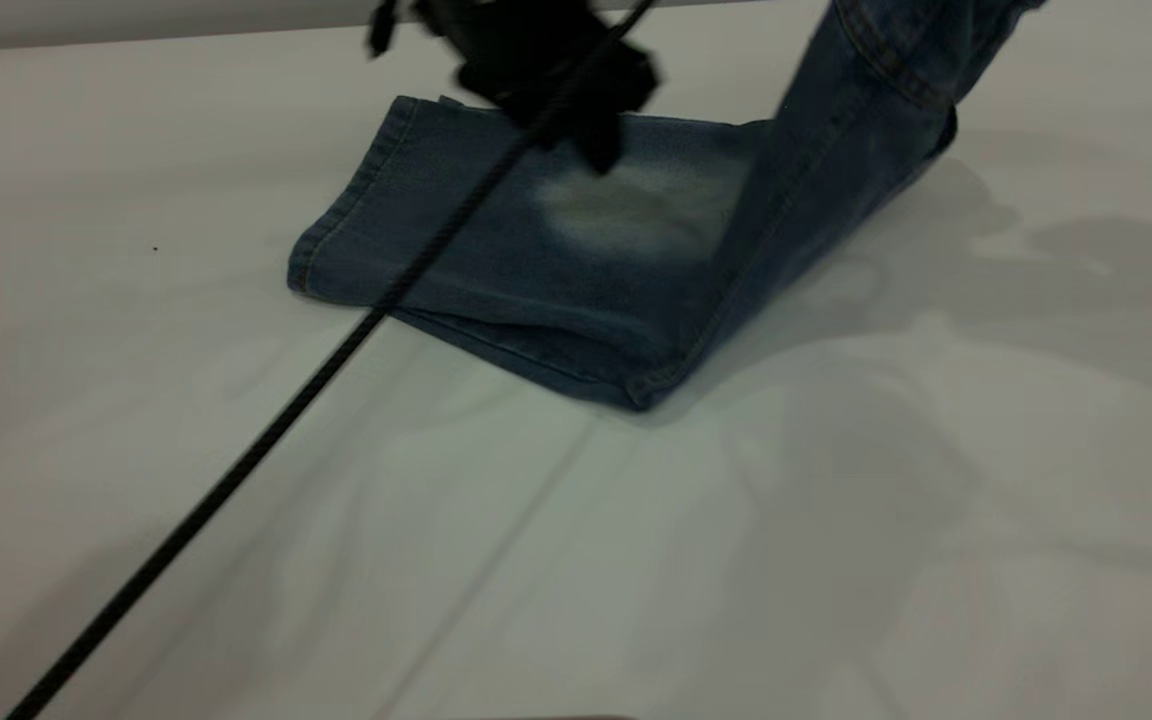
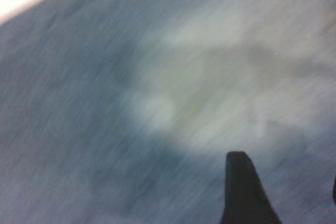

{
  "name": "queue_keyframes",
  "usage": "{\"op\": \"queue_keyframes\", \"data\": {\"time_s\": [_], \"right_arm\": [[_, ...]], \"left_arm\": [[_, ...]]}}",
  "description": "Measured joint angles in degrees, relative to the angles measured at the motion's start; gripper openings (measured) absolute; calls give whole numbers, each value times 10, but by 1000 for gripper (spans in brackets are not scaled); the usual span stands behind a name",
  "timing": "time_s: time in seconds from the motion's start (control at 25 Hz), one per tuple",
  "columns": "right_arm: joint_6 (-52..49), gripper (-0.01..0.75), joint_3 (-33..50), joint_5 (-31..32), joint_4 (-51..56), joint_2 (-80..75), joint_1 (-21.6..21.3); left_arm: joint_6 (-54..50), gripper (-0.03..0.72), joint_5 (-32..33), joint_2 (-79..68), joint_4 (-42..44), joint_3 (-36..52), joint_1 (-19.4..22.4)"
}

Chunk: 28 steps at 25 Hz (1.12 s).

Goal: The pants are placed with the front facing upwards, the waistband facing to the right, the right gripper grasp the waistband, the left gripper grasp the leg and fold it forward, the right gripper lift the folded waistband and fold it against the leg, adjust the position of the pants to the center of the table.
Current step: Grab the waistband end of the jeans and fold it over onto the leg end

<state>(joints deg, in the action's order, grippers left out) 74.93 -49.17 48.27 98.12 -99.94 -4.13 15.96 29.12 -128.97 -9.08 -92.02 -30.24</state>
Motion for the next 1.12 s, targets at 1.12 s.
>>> {"op": "queue_keyframes", "data": {"time_s": [1.12], "right_arm": [[60, 62, -49, 2, 29, 0, 121]], "left_arm": [[-35, 359, 8, 107, 67, 29, 60]]}}
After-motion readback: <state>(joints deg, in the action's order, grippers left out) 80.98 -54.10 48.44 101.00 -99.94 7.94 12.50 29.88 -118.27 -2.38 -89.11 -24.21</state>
